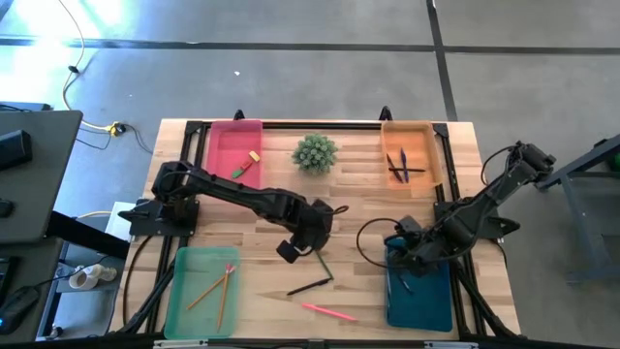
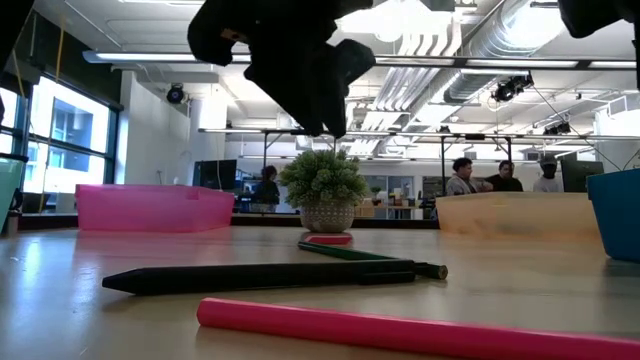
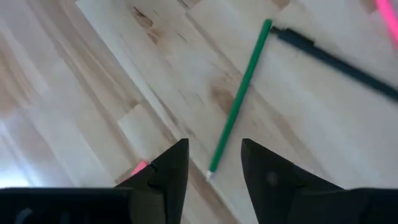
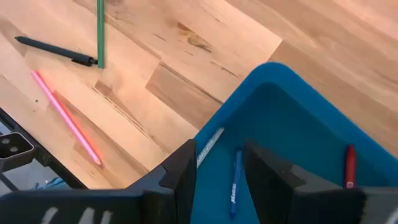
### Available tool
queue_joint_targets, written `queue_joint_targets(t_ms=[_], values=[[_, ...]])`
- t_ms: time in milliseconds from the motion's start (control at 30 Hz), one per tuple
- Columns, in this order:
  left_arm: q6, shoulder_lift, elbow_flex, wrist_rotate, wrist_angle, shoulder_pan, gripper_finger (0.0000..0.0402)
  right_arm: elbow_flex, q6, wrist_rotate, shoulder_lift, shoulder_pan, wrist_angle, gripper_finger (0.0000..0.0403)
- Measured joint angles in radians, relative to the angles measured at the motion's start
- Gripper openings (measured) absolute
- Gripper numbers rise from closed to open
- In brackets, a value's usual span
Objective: Sort crayons/erasers/pens/pencils in bins
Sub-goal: Put the green pencil into the green bin
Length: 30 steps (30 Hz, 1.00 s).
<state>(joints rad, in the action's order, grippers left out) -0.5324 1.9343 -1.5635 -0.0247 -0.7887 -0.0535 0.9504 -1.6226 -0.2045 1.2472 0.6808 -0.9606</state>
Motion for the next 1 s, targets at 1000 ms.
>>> queue_joint_targets(t_ms=[1000], values=[[-0.021,0.187,0.000,0.010,0.038,-0.015,0.0133,0.000,0.053,0.002,0.001,-0.042,0.000,0.0121]])
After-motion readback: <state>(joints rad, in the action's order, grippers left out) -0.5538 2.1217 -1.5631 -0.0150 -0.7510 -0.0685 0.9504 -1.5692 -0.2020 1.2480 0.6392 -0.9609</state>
